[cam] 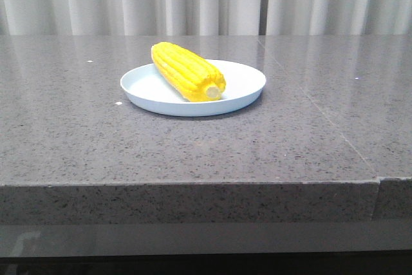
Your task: Place corn on plate with both arms
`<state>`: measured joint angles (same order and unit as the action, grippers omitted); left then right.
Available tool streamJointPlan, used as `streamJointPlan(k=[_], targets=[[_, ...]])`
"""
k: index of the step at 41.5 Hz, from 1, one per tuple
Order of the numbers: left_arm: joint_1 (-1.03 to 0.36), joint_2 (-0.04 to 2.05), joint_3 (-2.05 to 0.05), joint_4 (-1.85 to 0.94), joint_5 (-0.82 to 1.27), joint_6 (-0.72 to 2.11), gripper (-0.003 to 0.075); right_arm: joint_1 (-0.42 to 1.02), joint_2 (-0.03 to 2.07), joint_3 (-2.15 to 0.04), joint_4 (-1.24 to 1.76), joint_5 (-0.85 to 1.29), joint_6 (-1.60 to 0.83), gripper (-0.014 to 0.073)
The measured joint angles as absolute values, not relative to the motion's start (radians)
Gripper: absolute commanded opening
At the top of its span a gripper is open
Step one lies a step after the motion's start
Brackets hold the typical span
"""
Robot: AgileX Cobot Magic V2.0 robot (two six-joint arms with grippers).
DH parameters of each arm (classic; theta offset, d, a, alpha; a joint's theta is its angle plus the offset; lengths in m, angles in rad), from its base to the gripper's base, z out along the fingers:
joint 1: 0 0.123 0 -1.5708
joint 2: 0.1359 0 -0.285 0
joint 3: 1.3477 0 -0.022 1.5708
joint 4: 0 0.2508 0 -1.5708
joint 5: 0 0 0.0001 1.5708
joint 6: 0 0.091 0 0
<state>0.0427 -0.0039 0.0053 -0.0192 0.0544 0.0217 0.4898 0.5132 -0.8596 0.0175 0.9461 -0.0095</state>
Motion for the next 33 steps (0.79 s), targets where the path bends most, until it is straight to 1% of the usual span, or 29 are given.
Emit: streamJointPlan(k=[24,29,33], targets=[[0.043,-0.004,0.005,-0.019,0.053,0.022,-0.002,0.484,0.504,-0.844,0.013,0.942,-0.01,-0.0067],[0.043,-0.004,0.005,-0.019,0.053,0.022,-0.002,0.413,0.45,-0.792,0.013,0.91,-0.01,-0.0067],[0.043,-0.004,0.005,-0.019,0.053,0.022,-0.002,0.329,0.372,-0.712,0.013,0.812,-0.01,-0.0067]])
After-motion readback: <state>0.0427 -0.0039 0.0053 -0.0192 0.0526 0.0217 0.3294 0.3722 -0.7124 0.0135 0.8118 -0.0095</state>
